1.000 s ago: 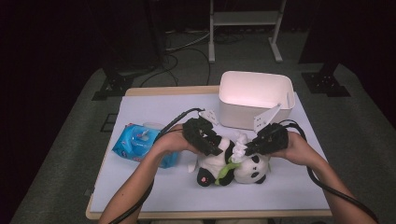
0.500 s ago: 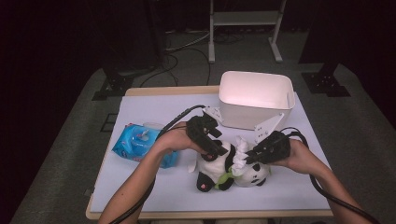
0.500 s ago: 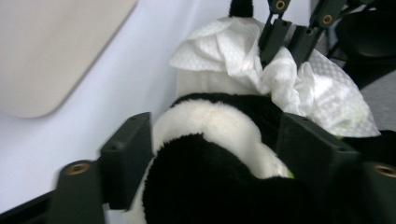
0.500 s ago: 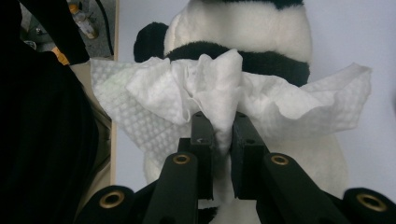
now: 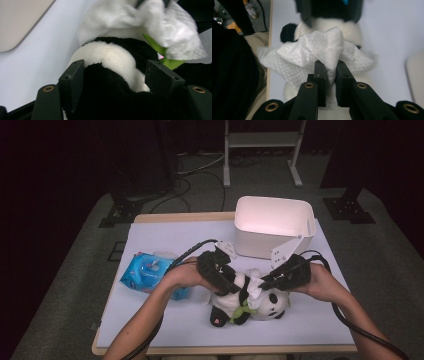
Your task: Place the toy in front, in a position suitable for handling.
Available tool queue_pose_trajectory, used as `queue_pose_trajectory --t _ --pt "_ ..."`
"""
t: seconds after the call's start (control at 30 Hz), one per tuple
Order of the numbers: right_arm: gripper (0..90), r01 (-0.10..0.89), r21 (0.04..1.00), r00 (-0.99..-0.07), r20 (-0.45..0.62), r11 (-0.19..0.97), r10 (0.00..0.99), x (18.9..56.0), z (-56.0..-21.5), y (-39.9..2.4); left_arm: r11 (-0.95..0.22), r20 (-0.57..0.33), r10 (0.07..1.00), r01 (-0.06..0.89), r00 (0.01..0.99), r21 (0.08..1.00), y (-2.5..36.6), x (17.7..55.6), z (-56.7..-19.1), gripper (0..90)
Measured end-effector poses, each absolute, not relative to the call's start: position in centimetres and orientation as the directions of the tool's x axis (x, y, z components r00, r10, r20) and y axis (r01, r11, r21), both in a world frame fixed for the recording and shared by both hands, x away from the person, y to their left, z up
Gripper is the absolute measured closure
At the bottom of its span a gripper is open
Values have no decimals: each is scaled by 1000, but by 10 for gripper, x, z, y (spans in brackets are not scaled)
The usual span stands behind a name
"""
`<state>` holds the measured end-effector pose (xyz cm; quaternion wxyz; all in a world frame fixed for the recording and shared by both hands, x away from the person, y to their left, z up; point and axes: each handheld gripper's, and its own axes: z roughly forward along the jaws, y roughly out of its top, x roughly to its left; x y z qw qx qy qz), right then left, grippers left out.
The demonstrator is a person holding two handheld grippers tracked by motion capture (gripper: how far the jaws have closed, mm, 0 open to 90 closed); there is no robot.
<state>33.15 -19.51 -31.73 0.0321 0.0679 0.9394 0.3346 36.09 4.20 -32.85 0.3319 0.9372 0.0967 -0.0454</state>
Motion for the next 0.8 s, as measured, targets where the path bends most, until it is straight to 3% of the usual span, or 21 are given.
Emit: queue_pose_trajectory --t 0.23,0.5,0.63,0.8 --pt "804 140 628 -986 15 765 168 346 -318 -198 -762 -135 136 191 981 619 43 353 -326 319" --pt "806 131 613 -991 59 779 120 335 -334 -188 -785 -116 134 177 984 594 34 356 -316 272" --pt "806 113 613 -993 40 782 112 329 -333 -189 -826 -137 119 175 983 536 29 358 -325 272" --pt "805 110 616 -993 40 780 108 327 -334 -189 -827 -151 109 174 982 534 25 359 -332 241"
